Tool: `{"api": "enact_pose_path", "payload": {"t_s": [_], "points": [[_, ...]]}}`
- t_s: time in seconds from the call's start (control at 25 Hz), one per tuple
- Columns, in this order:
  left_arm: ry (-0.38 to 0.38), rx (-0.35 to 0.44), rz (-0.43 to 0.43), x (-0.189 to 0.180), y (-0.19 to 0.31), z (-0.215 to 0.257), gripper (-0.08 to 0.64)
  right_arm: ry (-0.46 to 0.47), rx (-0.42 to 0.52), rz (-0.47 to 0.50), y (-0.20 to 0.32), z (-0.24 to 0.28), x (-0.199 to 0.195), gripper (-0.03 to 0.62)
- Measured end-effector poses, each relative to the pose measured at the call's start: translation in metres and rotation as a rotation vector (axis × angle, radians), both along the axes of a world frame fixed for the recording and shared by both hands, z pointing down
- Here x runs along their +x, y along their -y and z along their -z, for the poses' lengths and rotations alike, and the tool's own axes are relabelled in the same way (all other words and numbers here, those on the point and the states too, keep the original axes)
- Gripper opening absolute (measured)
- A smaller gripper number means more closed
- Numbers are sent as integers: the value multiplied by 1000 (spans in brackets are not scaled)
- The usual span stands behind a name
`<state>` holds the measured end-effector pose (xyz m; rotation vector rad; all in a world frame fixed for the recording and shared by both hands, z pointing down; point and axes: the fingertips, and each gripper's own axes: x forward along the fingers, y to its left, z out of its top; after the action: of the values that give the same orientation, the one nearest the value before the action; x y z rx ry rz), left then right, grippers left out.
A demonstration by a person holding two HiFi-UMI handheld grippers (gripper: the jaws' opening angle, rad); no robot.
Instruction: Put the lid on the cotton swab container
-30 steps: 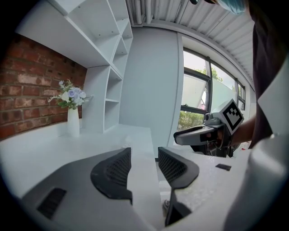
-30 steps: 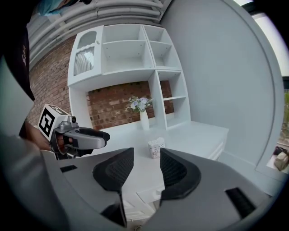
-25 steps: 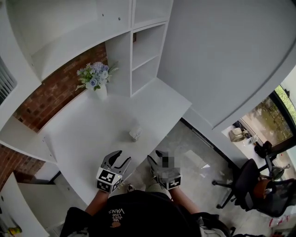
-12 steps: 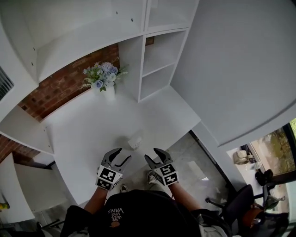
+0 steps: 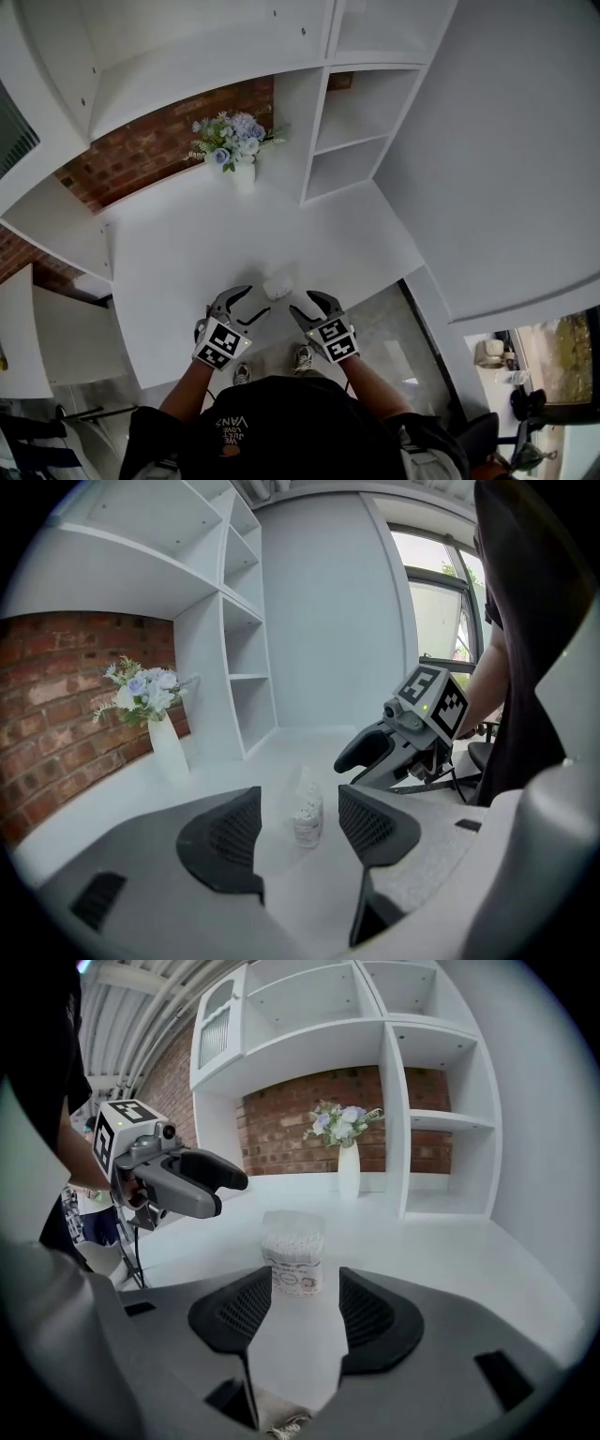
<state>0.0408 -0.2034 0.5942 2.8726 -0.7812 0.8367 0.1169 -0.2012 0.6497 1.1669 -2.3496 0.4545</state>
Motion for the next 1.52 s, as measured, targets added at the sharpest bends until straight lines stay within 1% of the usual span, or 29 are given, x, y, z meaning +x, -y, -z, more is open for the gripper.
{"api": "enact_pose_path", "payload": {"t_s": [0.12, 0.28, 0.52, 0.72, 1.0, 1.32, 1.52], "points": [[38, 27, -41, 9, -1, -8, 242, -7, -9, 59, 5, -7, -4, 201], [104, 45, -63, 17, -1, -16, 242, -17, -20, 127, 11, -17, -9, 201], [187, 58, -73, 23, 5, -33, 250, -17, -35, 179, 19, -28, -12, 201], [254, 68, -97, 26, 9, -43, 253, -28, -27, 214, 26, -30, -15, 200], [294, 64, -145, 34, 9, -50, 253, -18, -27, 255, 28, -33, -21, 150], [325, 59, -208, 42, 4, -54, 253, -11, -32, 247, 28, -33, -21, 149], [328, 57, -227, 43, -1, -55, 253, 2, -39, 213, 28, -32, -19, 147]]}}
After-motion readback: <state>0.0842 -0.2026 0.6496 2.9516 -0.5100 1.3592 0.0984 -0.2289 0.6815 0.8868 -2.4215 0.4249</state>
